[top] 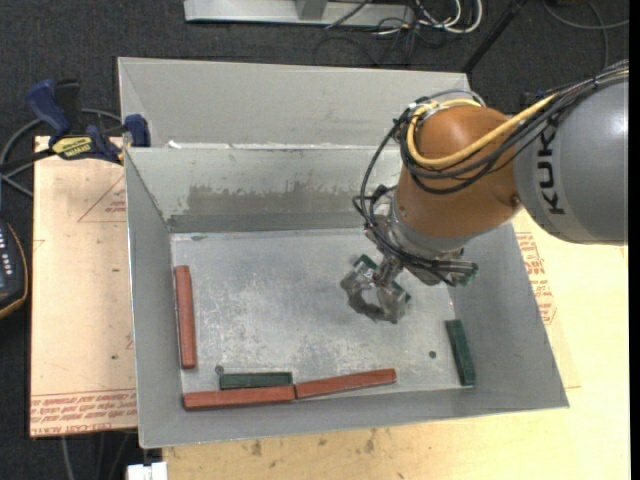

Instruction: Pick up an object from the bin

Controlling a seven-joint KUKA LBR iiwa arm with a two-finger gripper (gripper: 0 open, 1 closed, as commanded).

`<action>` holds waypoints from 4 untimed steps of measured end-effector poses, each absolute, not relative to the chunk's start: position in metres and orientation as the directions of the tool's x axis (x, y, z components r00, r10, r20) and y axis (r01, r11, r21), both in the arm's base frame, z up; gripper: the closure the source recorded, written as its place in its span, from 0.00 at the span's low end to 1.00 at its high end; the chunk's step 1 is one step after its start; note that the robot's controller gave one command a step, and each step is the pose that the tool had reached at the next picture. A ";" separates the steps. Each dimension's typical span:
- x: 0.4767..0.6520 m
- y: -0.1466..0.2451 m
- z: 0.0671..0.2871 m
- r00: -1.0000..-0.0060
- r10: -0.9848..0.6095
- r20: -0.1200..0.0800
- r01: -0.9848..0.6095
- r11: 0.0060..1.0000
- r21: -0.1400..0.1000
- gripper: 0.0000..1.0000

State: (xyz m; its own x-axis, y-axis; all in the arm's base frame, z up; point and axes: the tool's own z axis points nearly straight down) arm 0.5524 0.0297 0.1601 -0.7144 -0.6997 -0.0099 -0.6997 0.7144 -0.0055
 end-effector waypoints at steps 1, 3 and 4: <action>0.550 0.029 0.158 -0.716 -0.698 -0.004 -0.698 0.716 0.000 0.00; 0.485 0.036 0.079 -0.639 -0.769 -0.009 -0.769 0.639 -0.005 1.00; 0.522 0.059 0.217 -0.661 -0.750 -0.011 -0.750 0.661 -0.007 1.00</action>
Offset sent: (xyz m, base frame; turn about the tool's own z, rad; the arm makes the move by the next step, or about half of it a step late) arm 0.0000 0.0000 0.0000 0.0000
